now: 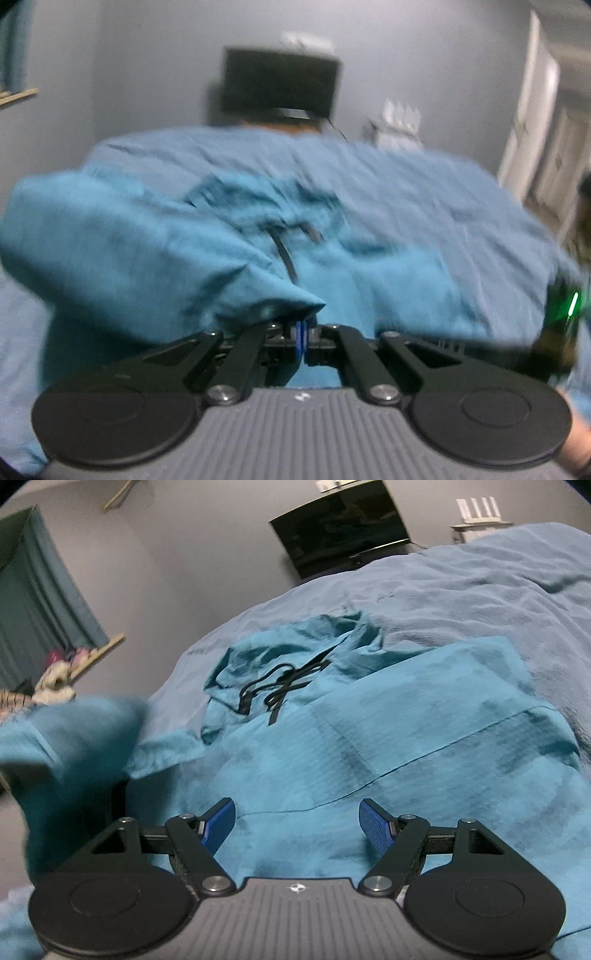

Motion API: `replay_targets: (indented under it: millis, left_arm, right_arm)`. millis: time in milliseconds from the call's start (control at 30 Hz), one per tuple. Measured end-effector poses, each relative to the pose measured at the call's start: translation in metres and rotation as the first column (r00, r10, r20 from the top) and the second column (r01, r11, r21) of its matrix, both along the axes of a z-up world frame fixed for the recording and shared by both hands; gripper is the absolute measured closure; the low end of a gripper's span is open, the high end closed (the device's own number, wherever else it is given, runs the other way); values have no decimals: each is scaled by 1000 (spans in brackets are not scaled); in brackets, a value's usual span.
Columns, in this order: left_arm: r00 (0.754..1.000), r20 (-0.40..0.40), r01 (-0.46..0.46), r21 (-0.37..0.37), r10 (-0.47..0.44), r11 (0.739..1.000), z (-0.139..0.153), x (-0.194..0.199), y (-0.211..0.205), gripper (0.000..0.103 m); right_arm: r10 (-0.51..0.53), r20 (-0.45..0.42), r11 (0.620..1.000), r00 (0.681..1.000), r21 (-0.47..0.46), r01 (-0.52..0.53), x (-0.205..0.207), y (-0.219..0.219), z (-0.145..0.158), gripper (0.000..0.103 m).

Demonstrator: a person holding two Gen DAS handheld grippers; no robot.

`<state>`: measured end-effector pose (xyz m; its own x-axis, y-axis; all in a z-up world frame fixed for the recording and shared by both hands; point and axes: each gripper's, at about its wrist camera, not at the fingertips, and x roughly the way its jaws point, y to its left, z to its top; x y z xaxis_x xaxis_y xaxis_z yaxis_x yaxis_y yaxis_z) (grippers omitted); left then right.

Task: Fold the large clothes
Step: 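Fold the held side over the jacket body with the left tool, release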

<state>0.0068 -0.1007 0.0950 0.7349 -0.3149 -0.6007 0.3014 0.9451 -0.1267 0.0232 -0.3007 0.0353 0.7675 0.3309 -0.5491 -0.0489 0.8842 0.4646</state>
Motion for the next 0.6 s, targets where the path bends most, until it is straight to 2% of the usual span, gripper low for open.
replay_targets:
  millis: [100,200,267,367,467,533,600]
  left_arm:
    - [994,-68,86,83,-80,993,-43,12,-21,103]
    - [979,-174,125,89,-108,988,-77,12,-19,103]
    - [972,-208,127,76,-109,989,-89,21,-15,103]
    - [965,-231,140,60,-123,988,-97,26,-7,98]
    - [967,-219,145,46,-132,988,-92,23,5,93]
    - [972,-196,143,34,-133,989,-77,12,18,89]
    - [979,-161,133,27,-127,991,-63,2,30,75]
  right_arm:
    - [-16,-7,999,1000,31,16,-1,-6,-2,27]
    - [-17,-13,999,1000,30,18,0,-7,-3,27]
    - [-13,-15,1000,1000,23,13,0,-6,-4,27]
    - [-8,-20,1000,1000,14,9,2,-3,-4,27]
    - [-5,-19,1000,1000,6,5,0,-2,-3,27]
    - [-1,-15,1000,1000,-5,1,-1,-1,-2,27]
    - [8,-11,1000,1000,-21,-8,-3,2,0,27]
